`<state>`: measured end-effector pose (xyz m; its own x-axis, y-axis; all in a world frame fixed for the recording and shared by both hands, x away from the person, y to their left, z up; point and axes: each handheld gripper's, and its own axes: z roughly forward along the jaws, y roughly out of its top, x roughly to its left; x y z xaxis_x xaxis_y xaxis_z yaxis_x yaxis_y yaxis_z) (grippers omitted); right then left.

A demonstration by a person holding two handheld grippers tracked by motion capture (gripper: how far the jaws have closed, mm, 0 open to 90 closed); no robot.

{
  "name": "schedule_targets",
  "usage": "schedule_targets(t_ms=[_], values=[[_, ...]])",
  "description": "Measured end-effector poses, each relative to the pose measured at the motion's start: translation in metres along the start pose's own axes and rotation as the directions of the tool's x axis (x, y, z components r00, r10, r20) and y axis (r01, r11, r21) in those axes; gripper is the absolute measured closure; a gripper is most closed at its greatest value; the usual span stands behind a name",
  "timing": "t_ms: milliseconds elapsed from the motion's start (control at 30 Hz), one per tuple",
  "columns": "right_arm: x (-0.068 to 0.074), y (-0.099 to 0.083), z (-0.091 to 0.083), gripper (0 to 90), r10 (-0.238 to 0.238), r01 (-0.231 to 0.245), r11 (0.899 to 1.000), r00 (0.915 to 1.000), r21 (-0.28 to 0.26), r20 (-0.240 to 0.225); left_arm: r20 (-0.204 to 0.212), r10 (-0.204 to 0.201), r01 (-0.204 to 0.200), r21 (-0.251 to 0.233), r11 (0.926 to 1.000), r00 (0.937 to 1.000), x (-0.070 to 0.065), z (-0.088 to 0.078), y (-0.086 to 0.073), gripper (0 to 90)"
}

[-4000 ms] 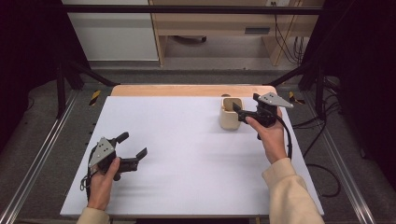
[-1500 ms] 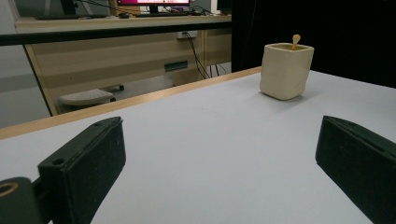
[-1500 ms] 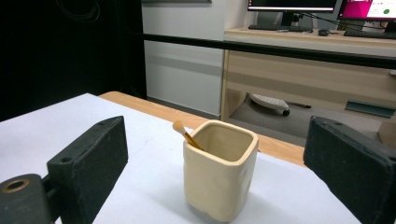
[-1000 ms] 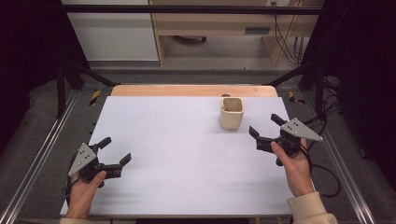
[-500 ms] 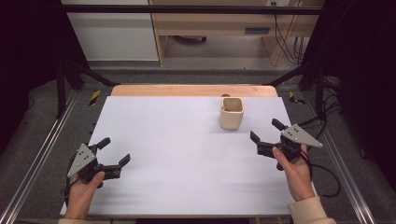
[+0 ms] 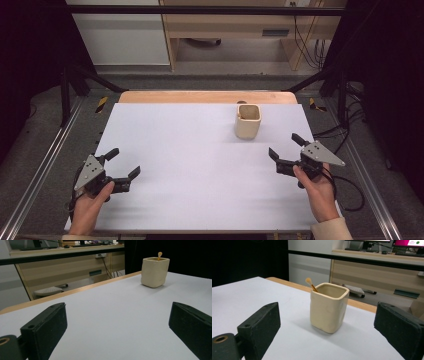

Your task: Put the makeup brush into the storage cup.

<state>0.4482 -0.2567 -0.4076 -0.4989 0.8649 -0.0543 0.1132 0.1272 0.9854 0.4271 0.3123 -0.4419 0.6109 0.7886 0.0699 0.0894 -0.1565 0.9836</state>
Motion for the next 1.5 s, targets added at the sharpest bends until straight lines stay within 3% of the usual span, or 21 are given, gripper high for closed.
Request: schedule_targets(t_ms=[533, 967, 1500], values=[[0.005, -0.017, -0.005, 7.3, -0.008, 0.008, 1.0, 0.9996, 0.021, -0.026, 0.03, 0.021, -0.021, -0.005, 0.9998, 0.9993, -0.002, -0.003, -0.001, 1.2], [0.007, -0.033, -0.011, 7.7, -0.023, 0.024, 0.999, 0.9993, 0.024, -0.03, 0.069, -0.003, 0.006, -0.033, 0.9994, 0.9976, -0.002, -0.009, 0.0, 1.1], [0.009, -0.043, -0.016, 6.0, -0.023, 0.025, 1.0, 0.9966, 0.019, -0.08, 0.085, -0.024, 0.03, -0.071, 0.997, 0.9961, -0.01, -0.006, 0.002, 1.0]])
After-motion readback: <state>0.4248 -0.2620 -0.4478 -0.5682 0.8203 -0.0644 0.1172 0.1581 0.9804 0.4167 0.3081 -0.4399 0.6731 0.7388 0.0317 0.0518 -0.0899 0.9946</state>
